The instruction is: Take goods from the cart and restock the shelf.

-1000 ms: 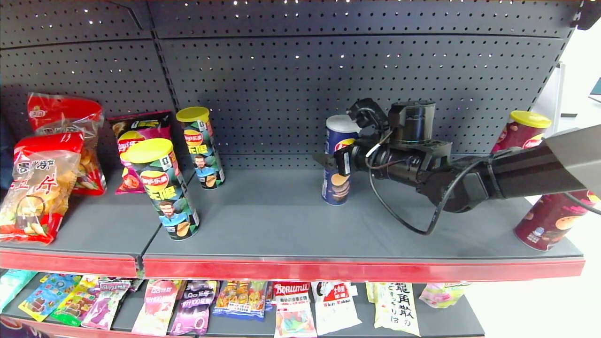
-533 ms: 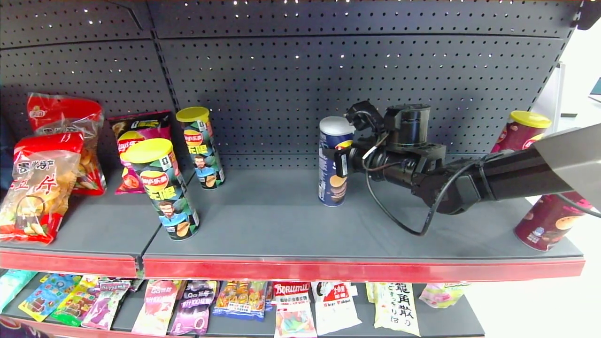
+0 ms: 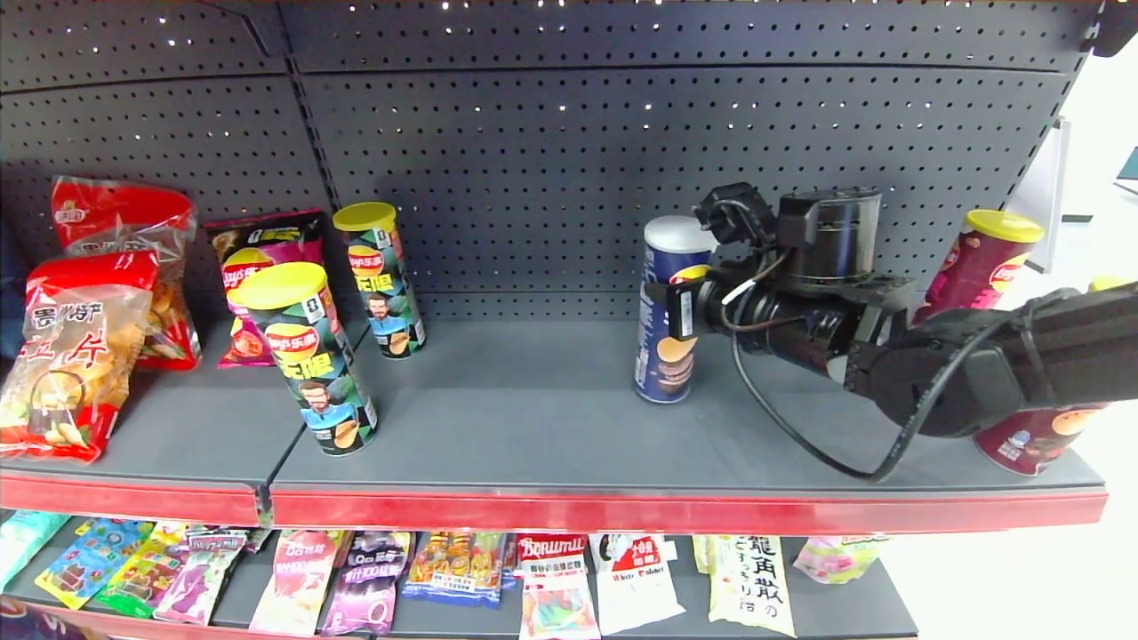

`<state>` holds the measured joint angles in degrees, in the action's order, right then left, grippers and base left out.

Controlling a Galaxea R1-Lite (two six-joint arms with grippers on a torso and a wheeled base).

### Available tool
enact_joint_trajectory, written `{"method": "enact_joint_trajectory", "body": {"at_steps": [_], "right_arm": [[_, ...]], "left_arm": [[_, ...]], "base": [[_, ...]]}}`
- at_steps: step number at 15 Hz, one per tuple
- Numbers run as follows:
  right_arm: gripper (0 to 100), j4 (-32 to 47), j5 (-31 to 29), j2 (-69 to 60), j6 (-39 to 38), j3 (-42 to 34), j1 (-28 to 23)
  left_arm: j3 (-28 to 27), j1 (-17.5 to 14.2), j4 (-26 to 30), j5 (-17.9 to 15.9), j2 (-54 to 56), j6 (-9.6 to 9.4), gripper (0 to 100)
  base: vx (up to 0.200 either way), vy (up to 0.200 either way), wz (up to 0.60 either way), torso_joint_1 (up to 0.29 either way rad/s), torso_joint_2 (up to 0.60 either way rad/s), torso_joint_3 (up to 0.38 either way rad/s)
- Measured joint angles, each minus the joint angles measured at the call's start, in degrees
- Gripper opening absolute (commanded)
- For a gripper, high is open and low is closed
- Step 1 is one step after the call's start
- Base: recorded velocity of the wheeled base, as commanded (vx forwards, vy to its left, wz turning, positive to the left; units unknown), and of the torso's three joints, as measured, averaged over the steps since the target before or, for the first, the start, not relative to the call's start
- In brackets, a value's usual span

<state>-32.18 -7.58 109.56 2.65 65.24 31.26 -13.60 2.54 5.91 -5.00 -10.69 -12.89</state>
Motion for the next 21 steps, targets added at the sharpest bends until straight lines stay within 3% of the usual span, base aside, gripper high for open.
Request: {"method": "enact_joint_trajectory", "body": {"at_steps": [4,12,21], "right_arm": [[0,-1.0,-11.0,-3.8,-5.9,-5.8,3.6],[0,-2.5,-16.6,-7.4,-8.0,-13.4,9.8],[0,-2.5,-19.7,-7.9,-9.7,-14.6,12.1]], "left_arm": [[-0.1,0.0,0.0,0.4,-0.1,0.02,0],[-0.6,0.0,0.2,0.5,0.1,0.05,0],[-0.2,0.0,0.2,0.4,0.2,0.06,0]], "base": [[0.000,0.000,0.00,0.000,0.00,0.000],[0.000,0.000,0.00,0.000,0.00,0.000],[0.000,0.000,0.00,0.000,0.00,0.000]]}}
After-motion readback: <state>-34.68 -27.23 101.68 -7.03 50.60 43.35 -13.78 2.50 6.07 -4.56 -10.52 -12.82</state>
